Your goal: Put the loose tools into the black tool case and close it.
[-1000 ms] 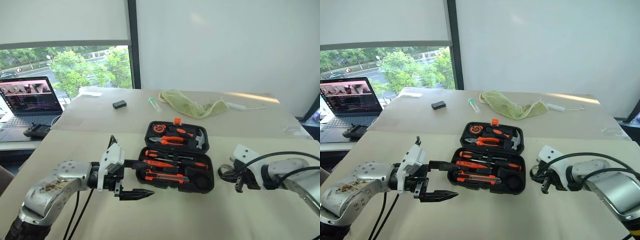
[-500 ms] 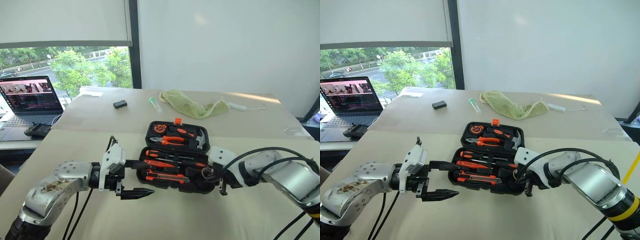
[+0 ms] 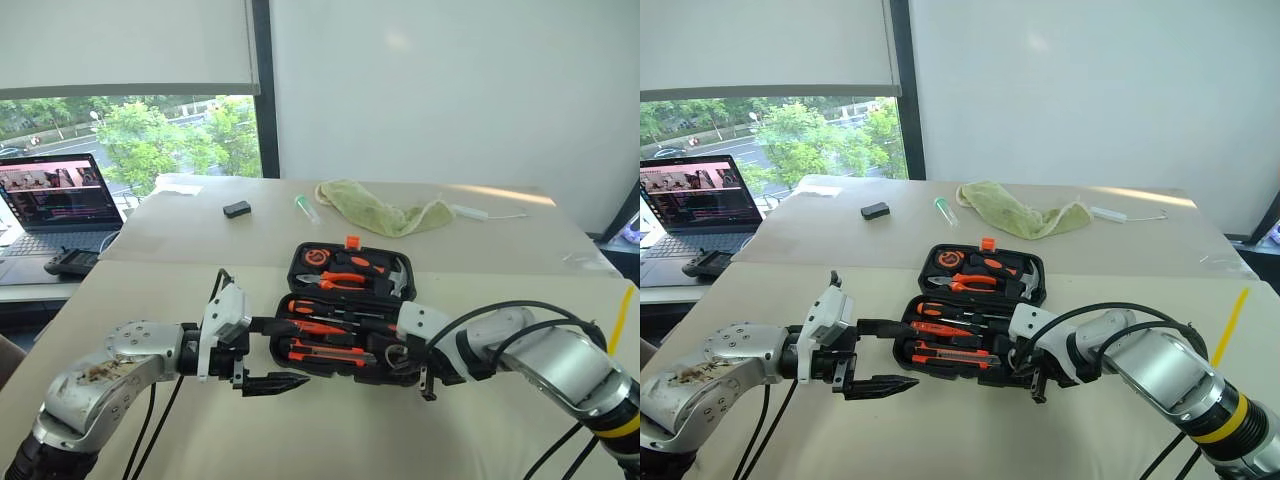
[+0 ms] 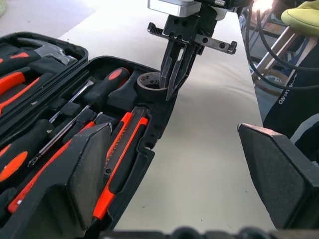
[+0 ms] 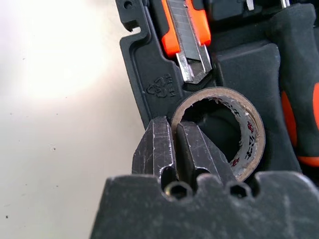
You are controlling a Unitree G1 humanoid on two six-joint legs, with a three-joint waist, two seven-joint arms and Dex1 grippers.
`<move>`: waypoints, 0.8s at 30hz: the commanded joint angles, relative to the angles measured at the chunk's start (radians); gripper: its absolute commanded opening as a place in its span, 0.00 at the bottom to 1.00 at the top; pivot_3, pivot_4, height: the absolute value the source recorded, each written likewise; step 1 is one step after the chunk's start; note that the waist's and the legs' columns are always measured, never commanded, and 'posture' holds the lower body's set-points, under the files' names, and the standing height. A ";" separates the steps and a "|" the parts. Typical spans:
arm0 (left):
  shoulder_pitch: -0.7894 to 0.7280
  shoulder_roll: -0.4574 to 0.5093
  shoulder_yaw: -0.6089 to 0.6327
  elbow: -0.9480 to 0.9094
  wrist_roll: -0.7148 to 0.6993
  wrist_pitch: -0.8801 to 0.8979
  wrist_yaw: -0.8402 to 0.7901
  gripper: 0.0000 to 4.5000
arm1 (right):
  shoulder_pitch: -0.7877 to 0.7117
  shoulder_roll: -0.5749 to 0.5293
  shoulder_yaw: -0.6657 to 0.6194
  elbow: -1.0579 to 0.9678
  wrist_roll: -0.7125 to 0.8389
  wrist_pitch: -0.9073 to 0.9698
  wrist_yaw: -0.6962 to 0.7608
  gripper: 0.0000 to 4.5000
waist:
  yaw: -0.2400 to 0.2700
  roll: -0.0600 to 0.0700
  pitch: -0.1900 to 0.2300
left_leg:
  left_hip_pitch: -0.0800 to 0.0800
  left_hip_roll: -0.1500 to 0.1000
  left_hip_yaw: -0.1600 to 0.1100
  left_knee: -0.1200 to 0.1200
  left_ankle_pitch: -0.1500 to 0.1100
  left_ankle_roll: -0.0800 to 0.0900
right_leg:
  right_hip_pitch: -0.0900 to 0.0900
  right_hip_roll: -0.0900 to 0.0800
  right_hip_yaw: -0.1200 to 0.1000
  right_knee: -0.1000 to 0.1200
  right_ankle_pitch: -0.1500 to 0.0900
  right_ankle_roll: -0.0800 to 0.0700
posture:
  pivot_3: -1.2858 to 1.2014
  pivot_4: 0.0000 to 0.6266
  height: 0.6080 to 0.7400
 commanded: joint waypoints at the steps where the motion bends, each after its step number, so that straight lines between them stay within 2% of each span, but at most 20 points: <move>1: -0.004 0.013 0.020 -0.026 -0.006 -0.014 0.000 0.97 | 0.017 -0.010 0.027 -0.021 -0.003 0.008 0.018 0.01 | 0.001 0.000 0.000 | 0.000 0.000 0.000 0.000 0.000 0.000 | 0.000 0.000 0.000 0.000 0.000 0.000 | 0.52 0.24 1.00; 3: 0.001 0.014 0.021 -0.023 -0.003 -0.019 -0.001 0.97 | 0.022 -0.019 0.034 -0.006 -0.020 0.002 0.013 0.01 | 0.001 0.000 0.000 | 0.000 0.000 0.000 0.000 0.000 0.000 | 0.000 0.000 0.000 0.000 0.000 0.000 | 0.52 0.24 1.00; 4: 0.001 0.012 0.019 -0.018 0.000 -0.022 -0.001 0.97 | 0.023 -0.026 0.035 0.006 -0.030 -0.003 0.014 0.17 | 0.001 0.000 0.000 | 0.000 0.000 0.000 0.000 0.000 0.000 | 0.000 0.000 0.000 -0.001 0.000 0.000 | 0.52 0.24 1.00; 12: 0.011 0.009 0.010 -0.003 0.015 -0.041 -0.005 0.97 | 0.033 -0.052 -0.010 0.000 -0.037 0.012 0.021 0.75 | 0.008 0.000 0.000 | -0.001 -0.001 0.000 0.000 0.000 0.001 | 0.001 -0.001 -0.001 -0.002 0.000 0.000 | 0.52 0.24 1.00; 15: 0.016 0.008 0.010 0.000 0.018 -0.045 -0.005 0.97 | 0.050 -0.040 -0.092 -0.037 0.014 0.036 0.023 0.75 | 0.006 0.000 0.000 | -0.001 -0.001 0.000 0.000 -0.001 0.000 | 0.001 0.000 -0.001 -0.002 0.000 0.000 | 0.52 0.24 1.00; 17: 0.018 -0.001 0.016 0.005 0.014 -0.033 0.015 0.97 | 0.085 0.016 -0.208 -0.057 0.076 0.033 0.008 0.75 | 0.007 0.000 0.000 | -0.001 -0.001 0.000 0.000 -0.001 0.000 | 0.000 -0.001 -0.001 -0.002 0.000 0.000 | 0.52 0.24 1.00; 18: 0.020 -0.007 0.020 0.011 0.012 -0.028 0.027 0.97 | 0.101 0.048 -0.258 -0.061 0.098 0.039 -0.011 0.62 | 0.005 0.000 0.000 | -0.002 0.000 0.000 0.000 -0.001 0.000 | 0.000 0.000 -0.001 -0.002 0.000 0.000 | 0.52 0.24 1.00; 19: 0.022 -0.016 0.026 0.019 0.009 -0.022 0.043 0.97 | 0.122 0.072 -0.308 -0.068 0.120 0.042 -0.023 0.60 | 0.005 0.000 0.000 | -0.002 0.000 0.000 0.000 -0.001 0.000 | 0.000 0.000 -0.001 -0.002 0.000 0.000 | 0.52 0.24 1.00; 24: 0.007 -0.072 0.051 0.081 0.001 0.010 0.142 0.97 | 0.263 0.134 -0.509 -0.154 0.182 0.065 -0.102 0.20 | 0.011 0.000 0.001 | -0.001 -0.001 -0.001 0.000 -0.001 0.001 | 0.001 -0.001 -0.001 -0.001 0.000 0.001 | 0.52 0.24 1.00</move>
